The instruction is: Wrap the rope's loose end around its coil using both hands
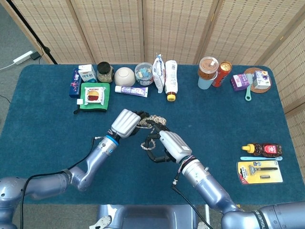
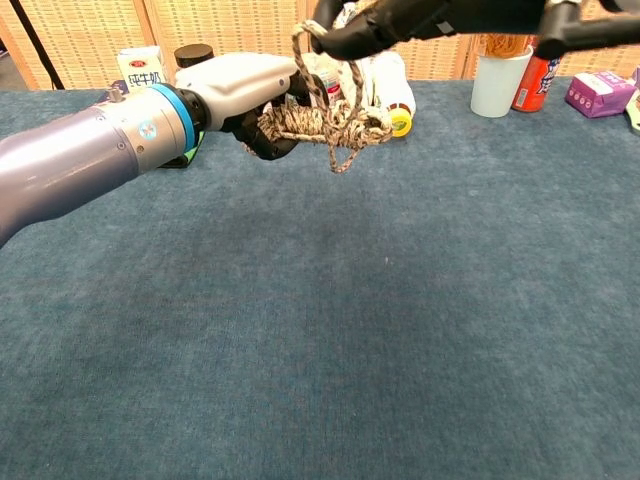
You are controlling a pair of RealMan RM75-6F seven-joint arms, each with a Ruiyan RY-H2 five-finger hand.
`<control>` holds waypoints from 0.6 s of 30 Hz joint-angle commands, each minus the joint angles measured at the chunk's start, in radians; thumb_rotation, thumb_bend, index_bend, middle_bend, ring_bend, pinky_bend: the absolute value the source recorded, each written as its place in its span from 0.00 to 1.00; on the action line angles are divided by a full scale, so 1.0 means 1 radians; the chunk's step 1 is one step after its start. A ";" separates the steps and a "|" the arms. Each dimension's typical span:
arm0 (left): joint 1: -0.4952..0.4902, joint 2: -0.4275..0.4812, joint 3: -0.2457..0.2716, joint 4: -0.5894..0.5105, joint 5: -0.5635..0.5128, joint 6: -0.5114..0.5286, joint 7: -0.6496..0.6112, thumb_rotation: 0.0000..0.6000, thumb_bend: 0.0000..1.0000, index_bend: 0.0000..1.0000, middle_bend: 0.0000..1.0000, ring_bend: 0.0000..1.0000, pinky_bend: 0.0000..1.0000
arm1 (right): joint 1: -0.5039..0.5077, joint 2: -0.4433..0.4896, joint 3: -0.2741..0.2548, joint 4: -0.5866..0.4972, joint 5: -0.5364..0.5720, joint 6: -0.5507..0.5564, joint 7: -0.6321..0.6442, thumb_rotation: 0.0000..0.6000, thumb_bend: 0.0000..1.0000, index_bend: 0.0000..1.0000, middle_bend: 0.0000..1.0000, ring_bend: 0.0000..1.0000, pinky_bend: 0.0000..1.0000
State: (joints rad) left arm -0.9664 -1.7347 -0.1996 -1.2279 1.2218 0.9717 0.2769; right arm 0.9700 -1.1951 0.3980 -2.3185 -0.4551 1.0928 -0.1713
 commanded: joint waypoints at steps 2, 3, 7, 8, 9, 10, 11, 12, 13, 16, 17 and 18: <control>0.002 -0.010 0.013 0.013 0.019 0.003 0.011 1.00 0.65 0.51 0.40 0.50 0.69 | 0.081 -0.030 0.057 0.002 0.105 0.063 -0.047 1.00 0.58 0.70 0.04 0.00 0.00; 0.003 -0.013 0.014 0.015 0.022 0.003 0.013 1.00 0.65 0.51 0.40 0.50 0.69 | 0.090 -0.033 0.063 0.001 0.121 0.072 -0.051 1.00 0.58 0.70 0.04 0.00 0.00; 0.004 -0.024 0.022 0.026 0.035 0.001 0.021 1.00 0.65 0.51 0.40 0.50 0.69 | 0.124 -0.047 0.086 0.004 0.179 0.101 -0.061 1.00 0.59 0.70 0.04 0.00 0.00; 0.004 -0.027 0.024 0.028 0.039 0.001 0.022 1.00 0.65 0.51 0.40 0.50 0.69 | 0.132 -0.050 0.092 0.008 0.191 0.106 -0.065 1.00 0.59 0.70 0.04 0.00 0.00; 0.005 -0.029 0.029 0.029 0.047 0.001 0.023 1.00 0.65 0.51 0.40 0.50 0.69 | 0.143 -0.053 0.100 0.019 0.206 0.116 -0.071 1.00 0.59 0.70 0.04 0.00 0.00; 0.006 -0.031 0.032 0.030 0.053 0.002 0.023 1.00 0.65 0.51 0.40 0.50 0.69 | 0.151 -0.056 0.107 0.027 0.218 0.122 -0.073 1.00 0.59 0.70 0.04 0.00 0.00; 0.007 -0.031 0.035 0.030 0.060 0.004 0.024 1.00 0.65 0.51 0.40 0.50 0.69 | 0.158 -0.058 0.115 0.036 0.229 0.128 -0.073 1.00 0.59 0.70 0.04 0.00 0.00; 0.008 -0.031 0.038 0.031 0.067 0.006 0.025 1.00 0.65 0.51 0.40 0.50 0.69 | 0.164 -0.059 0.123 0.044 0.244 0.132 -0.074 1.00 0.59 0.70 0.04 0.00 0.00; 0.009 -0.031 0.039 0.031 0.070 0.007 0.025 1.00 0.65 0.51 0.40 0.50 0.69 | 0.167 -0.059 0.127 0.049 0.250 0.134 -0.074 1.00 0.59 0.70 0.04 0.00 0.00; 0.013 -0.029 0.047 0.031 0.087 0.011 0.028 1.00 0.65 0.51 0.40 0.50 0.69 | 0.177 -0.053 0.146 0.070 0.285 0.138 -0.074 1.00 0.58 0.70 0.04 0.00 0.00; 0.013 -0.029 0.048 0.032 0.091 0.011 0.030 1.00 0.65 0.51 0.40 0.50 0.69 | 0.179 -0.051 0.151 0.076 0.296 0.137 -0.073 1.00 0.58 0.70 0.04 0.00 0.00; 0.014 -0.028 0.050 0.032 0.095 0.011 0.031 1.00 0.65 0.51 0.40 0.50 0.69 | 0.182 -0.048 0.157 0.085 0.309 0.135 -0.073 1.00 0.58 0.70 0.04 0.00 0.00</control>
State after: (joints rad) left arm -0.9531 -1.7634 -0.1514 -1.1963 1.3148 0.9819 0.3064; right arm 1.1459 -1.2476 0.5445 -2.2461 -0.1627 1.2281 -0.2443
